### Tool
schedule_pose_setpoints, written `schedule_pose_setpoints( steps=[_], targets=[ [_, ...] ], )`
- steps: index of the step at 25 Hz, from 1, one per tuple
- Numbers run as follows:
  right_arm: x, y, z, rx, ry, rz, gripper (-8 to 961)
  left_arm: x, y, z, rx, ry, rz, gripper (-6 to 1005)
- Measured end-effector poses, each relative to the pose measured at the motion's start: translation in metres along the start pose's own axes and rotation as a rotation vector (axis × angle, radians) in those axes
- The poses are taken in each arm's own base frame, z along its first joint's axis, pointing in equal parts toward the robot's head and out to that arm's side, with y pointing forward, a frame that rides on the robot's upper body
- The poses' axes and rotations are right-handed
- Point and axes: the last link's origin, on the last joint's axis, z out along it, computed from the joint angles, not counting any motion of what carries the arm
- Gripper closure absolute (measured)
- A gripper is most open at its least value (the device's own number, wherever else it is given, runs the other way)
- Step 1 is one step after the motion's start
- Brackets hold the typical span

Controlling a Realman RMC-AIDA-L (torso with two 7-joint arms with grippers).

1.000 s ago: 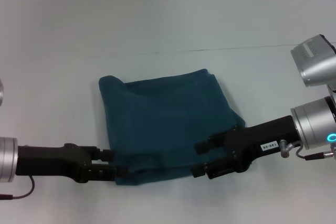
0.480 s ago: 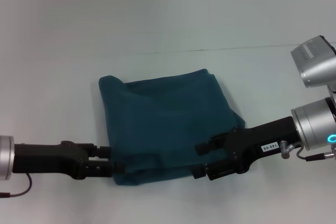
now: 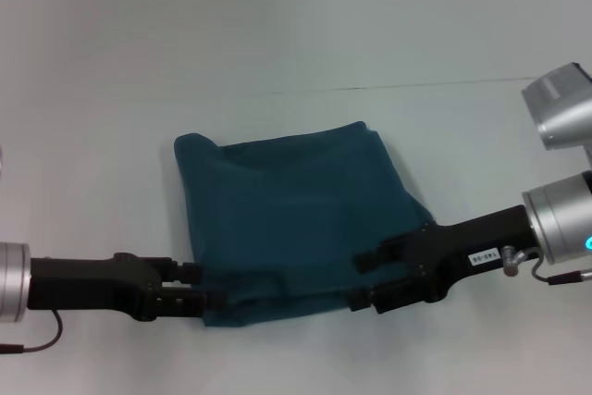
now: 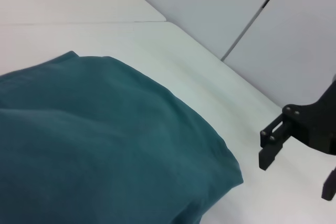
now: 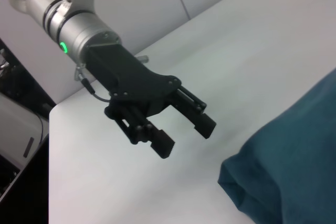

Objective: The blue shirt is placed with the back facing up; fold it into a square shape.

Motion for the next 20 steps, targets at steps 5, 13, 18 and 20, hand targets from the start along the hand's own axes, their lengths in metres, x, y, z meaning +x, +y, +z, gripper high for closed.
schedule_pose_setpoints(
  steps=[5, 13, 18, 20],
  targets=[
    [0.0034, -0.0017, -0.0042, 0.013, -0.009, 0.011, 205, -0.0005, 0.0013, 0.0022, -0.008, -0.005, 0.001, 262],
    [0.0029, -0.0008, -0.0022, 0.010, -0.010, 0.008, 205, 0.0004, 0.0023, 0.0041, -0.013, -0.004, 0.003, 262],
    [0.0020, -0.0008, -0.0016, 0.008, -0.010, 0.005, 205, 0.0000, 0.0022, 0.0039, -0.012, -0.004, 0.001, 262],
    [0.0016, -0.0011, -0.0015, 0.011, -0.011, 0.003, 206, 0.0000, 0.0022, 0.0038, -0.012, -0.003, 0.001, 262]
  ],
)
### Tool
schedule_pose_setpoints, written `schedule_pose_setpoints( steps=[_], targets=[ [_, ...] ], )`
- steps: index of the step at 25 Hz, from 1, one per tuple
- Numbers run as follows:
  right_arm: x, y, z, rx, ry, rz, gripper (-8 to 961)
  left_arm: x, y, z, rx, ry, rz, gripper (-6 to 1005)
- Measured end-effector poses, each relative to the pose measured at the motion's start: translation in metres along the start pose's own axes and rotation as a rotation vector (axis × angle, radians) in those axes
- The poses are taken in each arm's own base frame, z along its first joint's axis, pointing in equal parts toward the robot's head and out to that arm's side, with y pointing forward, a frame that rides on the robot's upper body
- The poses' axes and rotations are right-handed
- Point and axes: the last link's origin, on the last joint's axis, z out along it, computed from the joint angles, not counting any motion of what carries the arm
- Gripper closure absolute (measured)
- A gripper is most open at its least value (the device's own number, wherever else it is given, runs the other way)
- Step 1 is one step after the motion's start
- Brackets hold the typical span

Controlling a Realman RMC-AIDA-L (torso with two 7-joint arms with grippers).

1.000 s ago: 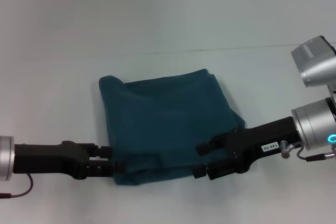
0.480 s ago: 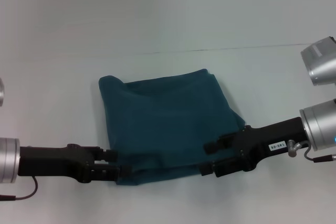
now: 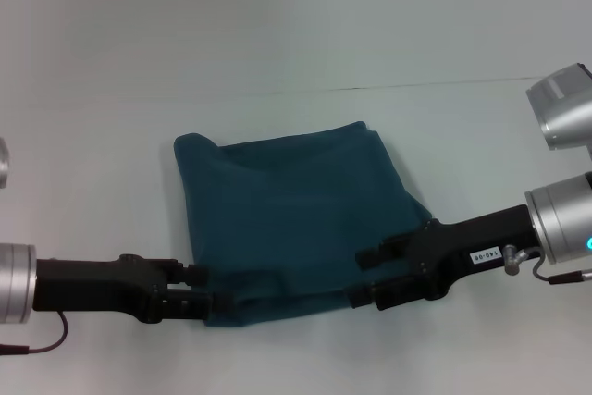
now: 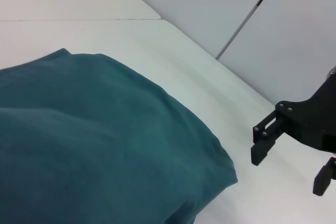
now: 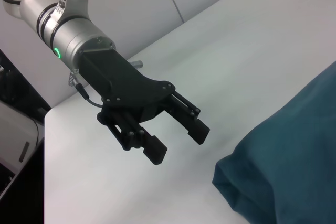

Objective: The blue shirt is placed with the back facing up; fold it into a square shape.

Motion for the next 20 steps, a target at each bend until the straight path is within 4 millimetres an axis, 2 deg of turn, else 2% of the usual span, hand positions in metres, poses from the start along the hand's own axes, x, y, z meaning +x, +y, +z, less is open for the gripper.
schedule_pose_setpoints(
  steps=[8, 20],
  targets=[
    [-0.0068, -0.0105, 0.0012, 0.071, -0.027, 0.013, 206, 0.0006, -0.0006, 0.0002, 0.004, 0.001, 0.001, 262],
    [-0.0074, -0.0089, 0.0041, 0.061, -0.022, 0.008, 205, 0.0019, -0.0028, -0.0002, 0.019, 0.010, -0.001, 262]
  ],
)
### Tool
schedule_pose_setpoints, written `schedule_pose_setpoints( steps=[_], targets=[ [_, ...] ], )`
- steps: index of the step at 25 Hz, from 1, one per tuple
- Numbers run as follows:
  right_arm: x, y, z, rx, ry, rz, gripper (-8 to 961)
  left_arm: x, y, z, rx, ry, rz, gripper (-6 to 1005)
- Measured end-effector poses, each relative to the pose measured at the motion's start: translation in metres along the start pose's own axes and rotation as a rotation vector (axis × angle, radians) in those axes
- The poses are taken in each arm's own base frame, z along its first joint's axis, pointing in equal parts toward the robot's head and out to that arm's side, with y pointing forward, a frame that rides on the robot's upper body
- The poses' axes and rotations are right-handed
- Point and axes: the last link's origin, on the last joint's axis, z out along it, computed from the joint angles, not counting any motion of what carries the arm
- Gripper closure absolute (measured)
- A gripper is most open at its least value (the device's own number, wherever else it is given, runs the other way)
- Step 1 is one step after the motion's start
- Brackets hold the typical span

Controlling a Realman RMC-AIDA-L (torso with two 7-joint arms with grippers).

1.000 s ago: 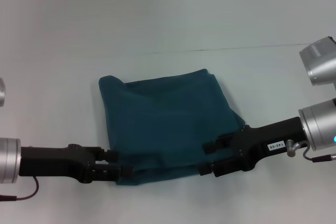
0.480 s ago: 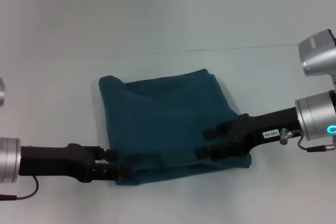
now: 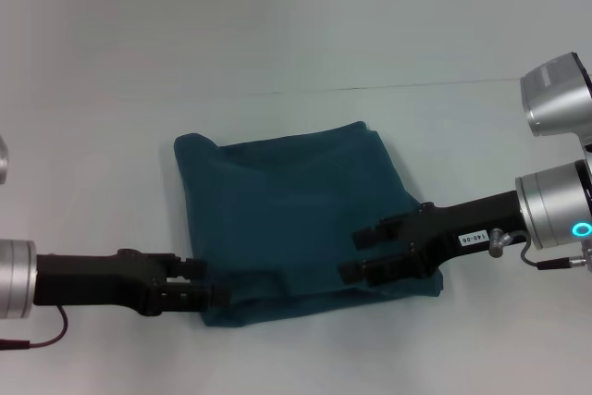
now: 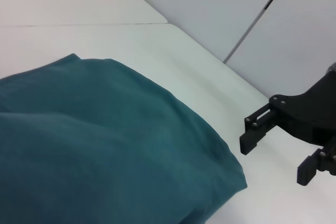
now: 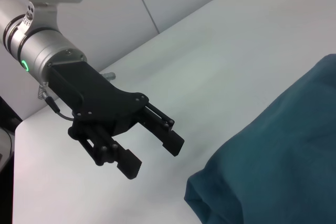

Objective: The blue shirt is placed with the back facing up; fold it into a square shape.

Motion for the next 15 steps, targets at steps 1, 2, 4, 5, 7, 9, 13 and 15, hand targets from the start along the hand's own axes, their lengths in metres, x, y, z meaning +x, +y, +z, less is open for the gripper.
schedule_pose_setpoints(
  steps=[1, 2, 4, 5, 7, 9, 13, 15],
  targets=[
    [0.0000, 0.0000, 0.0000, 0.000, 0.000, 0.000, 205, 0.0001, -0.0004, 0.0005, 0.004, 0.002, -0.003, 262],
    [0.0000, 0.0000, 0.0000, 0.000, 0.000, 0.000, 205, 0.0004, -0.0010, 0.0012, 0.009, 0.004, -0.007, 262],
    [0.0000, 0.0000, 0.0000, 0.000, 0.000, 0.000, 205, 0.0008, -0.0023, 0.0023, 0.021, 0.009, -0.011, 262],
    [0.0000, 0.0000, 0.0000, 0.000, 0.000, 0.000, 205, 0.0010, -0.0030, 0.0028, 0.027, 0.011, -0.013, 262],
    [0.0000, 0.0000, 0.0000, 0.000, 0.000, 0.000, 205, 0.0015, -0.0039, 0.0048, 0.036, 0.016, -0.014, 262],
    [0.0000, 0.0001, 0.0000, -0.001, 0.000, 0.000, 205, 0.0020, -0.0039, 0.0064, 0.039, 0.018, -0.014, 262],
    [0.0002, 0.0001, -0.0001, -0.001, 0.000, 0.001, 205, 0.0031, -0.0033, 0.0074, 0.037, 0.019, -0.010, 262],
    [0.0005, 0.0001, -0.0001, -0.001, 0.000, 0.001, 205, 0.0032, -0.0028, 0.0073, 0.034, 0.019, -0.010, 262]
  ],
)
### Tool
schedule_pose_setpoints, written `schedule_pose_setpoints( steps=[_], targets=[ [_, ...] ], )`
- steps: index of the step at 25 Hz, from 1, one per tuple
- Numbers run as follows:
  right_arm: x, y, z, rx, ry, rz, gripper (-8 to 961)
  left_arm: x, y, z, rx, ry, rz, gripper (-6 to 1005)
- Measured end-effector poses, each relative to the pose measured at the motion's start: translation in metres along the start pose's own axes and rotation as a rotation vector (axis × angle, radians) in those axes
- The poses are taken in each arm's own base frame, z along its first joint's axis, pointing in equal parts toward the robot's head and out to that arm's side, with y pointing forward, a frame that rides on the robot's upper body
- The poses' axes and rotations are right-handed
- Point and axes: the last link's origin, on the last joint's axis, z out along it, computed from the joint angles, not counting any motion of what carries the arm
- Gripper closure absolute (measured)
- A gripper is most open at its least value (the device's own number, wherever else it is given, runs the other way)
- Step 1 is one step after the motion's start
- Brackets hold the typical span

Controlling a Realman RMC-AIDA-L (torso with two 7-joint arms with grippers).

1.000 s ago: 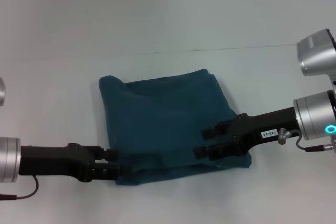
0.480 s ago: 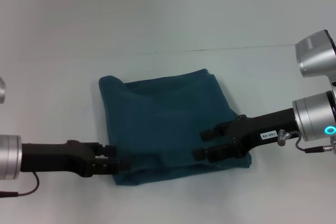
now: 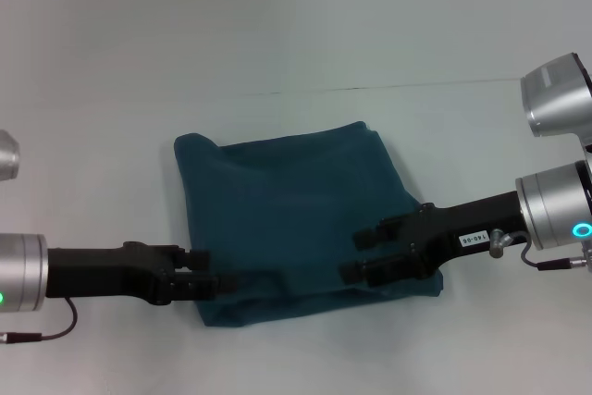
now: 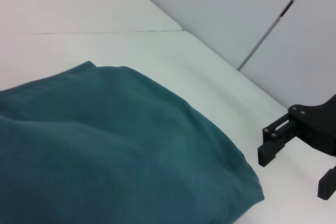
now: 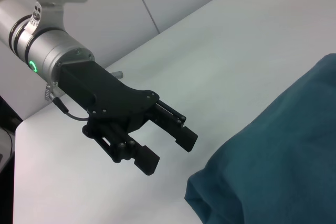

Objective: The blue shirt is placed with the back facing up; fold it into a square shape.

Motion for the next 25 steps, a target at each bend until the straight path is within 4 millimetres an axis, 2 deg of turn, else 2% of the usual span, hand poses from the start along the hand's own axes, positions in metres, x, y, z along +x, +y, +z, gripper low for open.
schedule_pose_setpoints(
  steps=[25],
  targets=[
    [-0.0004, 0.0000, 0.0001, 0.000, 0.000, -0.003, 206, 0.0040, 0.0033, -0.0025, -0.026, 0.030, 0.009, 262]
  ],
)
